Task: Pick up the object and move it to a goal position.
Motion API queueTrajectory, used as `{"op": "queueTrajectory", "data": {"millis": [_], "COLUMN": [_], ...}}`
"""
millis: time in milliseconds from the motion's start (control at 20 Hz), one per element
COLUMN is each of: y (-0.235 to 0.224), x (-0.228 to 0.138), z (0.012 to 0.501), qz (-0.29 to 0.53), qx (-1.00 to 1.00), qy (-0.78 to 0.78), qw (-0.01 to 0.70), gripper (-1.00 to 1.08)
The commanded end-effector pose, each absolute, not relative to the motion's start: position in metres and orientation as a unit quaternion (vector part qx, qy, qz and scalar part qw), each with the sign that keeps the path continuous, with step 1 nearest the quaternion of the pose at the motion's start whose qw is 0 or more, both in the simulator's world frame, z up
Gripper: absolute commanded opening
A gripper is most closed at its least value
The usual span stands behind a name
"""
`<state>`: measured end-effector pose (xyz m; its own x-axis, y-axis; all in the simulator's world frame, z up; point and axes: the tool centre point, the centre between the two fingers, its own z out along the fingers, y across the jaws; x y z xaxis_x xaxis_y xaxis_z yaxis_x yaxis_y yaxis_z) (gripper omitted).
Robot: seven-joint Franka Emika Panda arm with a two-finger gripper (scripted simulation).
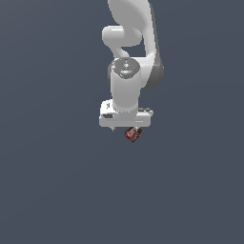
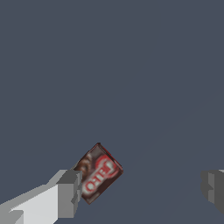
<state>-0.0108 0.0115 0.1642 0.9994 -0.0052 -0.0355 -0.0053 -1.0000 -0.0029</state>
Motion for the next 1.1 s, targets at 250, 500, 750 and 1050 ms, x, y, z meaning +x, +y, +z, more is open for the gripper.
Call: {"op": "queueTrajectory", "data": {"millis": [250,500,750,1050], "y": [0.000,-0.010,-0.007,-0.002], "x": [-0.010,-0.008,-0.009,-0.013], "z": [0.162,0.161,0.160,0.154], "qz": [0.016,0.015,0.015,0.015], "qx": [-1.000,-1.000,-1.000,-0.999], "qy": [0.010,0.012,0.015,0.039], "qw": [0.006,0.009,0.008,0.008], "gripper": [1.00,1.00,1.00,1.00]}}
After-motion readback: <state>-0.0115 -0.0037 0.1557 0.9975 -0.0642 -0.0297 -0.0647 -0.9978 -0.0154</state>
